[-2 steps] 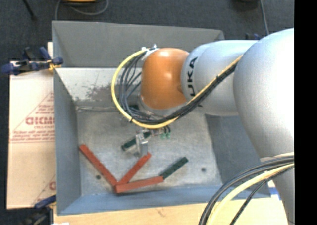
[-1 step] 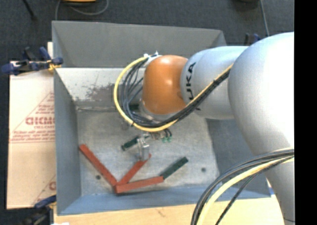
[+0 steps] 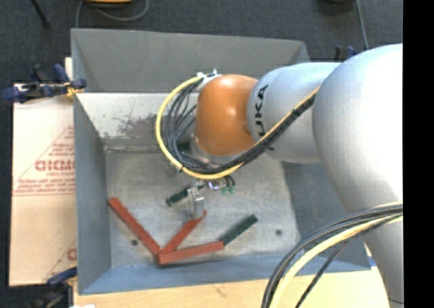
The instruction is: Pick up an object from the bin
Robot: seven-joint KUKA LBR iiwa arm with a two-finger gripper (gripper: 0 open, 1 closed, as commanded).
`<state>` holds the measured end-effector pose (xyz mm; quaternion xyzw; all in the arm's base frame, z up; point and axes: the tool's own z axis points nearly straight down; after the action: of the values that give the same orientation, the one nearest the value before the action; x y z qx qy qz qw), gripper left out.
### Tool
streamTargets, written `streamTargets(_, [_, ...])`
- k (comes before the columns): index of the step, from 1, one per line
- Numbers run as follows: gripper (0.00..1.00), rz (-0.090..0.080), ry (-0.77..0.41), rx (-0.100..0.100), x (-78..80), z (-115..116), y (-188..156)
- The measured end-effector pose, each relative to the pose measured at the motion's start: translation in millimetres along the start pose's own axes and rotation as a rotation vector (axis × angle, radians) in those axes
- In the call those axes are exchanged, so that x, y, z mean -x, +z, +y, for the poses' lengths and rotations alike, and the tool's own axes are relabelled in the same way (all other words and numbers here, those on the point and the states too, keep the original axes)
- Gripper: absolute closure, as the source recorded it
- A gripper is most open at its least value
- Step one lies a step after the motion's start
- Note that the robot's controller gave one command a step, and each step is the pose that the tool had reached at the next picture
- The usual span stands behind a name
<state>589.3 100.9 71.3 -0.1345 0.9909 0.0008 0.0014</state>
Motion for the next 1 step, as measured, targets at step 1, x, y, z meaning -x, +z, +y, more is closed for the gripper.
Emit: streamTargets(1, [1.00, -0.002, 0.002, 0.000, 0.7, -0.2, -0.5])
